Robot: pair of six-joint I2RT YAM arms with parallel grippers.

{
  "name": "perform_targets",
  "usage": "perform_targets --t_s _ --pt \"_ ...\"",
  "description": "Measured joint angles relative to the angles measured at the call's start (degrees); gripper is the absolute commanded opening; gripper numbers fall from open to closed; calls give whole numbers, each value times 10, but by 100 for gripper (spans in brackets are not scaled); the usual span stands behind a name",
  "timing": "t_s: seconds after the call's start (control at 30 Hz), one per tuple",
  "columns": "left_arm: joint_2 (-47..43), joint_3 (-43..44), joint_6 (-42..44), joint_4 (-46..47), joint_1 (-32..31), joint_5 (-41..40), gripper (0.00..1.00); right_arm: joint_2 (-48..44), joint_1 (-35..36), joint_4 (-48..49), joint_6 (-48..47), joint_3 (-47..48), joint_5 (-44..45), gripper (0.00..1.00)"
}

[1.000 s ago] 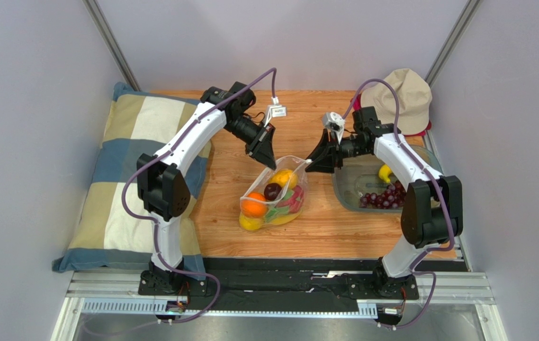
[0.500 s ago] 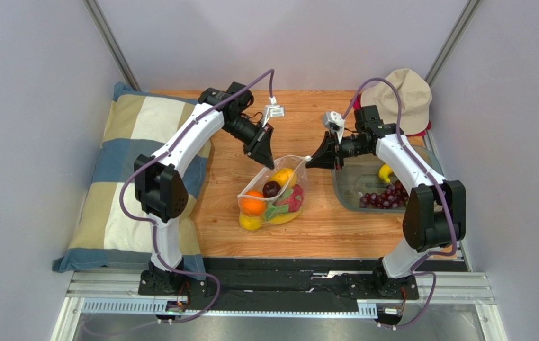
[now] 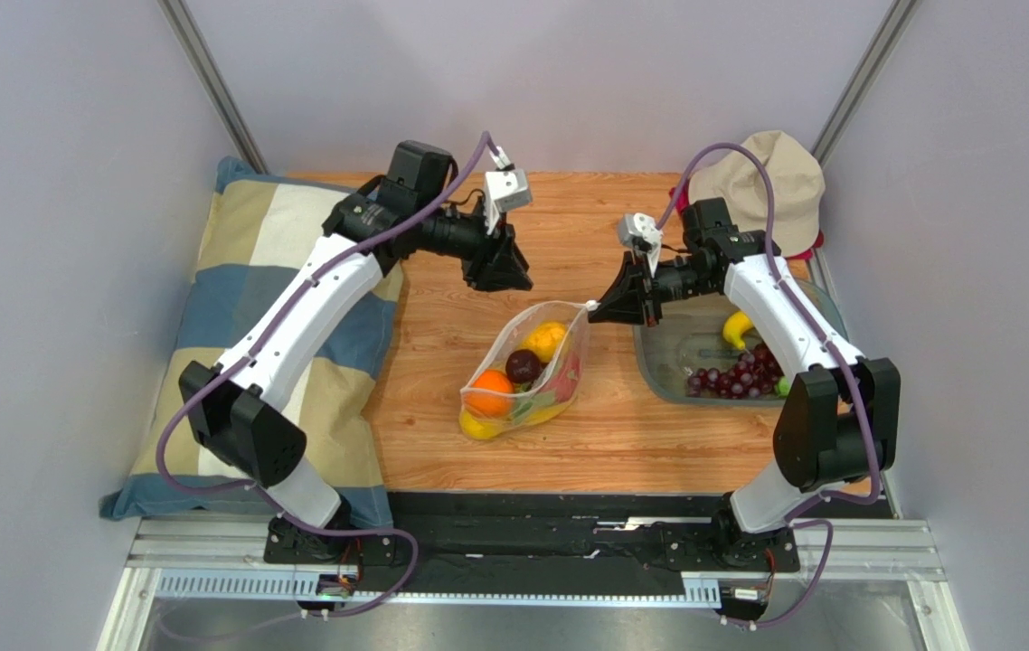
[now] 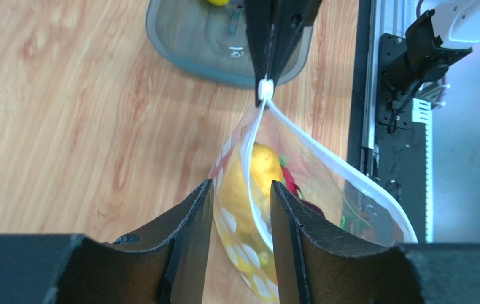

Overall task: Place the food in the zip-top bag and seal the zipper
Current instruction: Zip the zipper food storage bag at the center of the board.

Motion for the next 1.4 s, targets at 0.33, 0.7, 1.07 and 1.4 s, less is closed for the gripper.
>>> perform_targets --t_s 0.33,0.7,1.07,1.4 --pt "21 -29 -2 117 -88 -46 47 1 6 -45 -24 15 9 0" --pt "31 -75 -45 196 -104 -73 45 16 6 -59 -24 33 11 0" --pt "44 -78 -74 214 -116 -68 46 17 10 -59 -24 34 11 0" --pt "56 -79 -91 214 -125 -68 30 17 11 -60 -24 34 11 0"
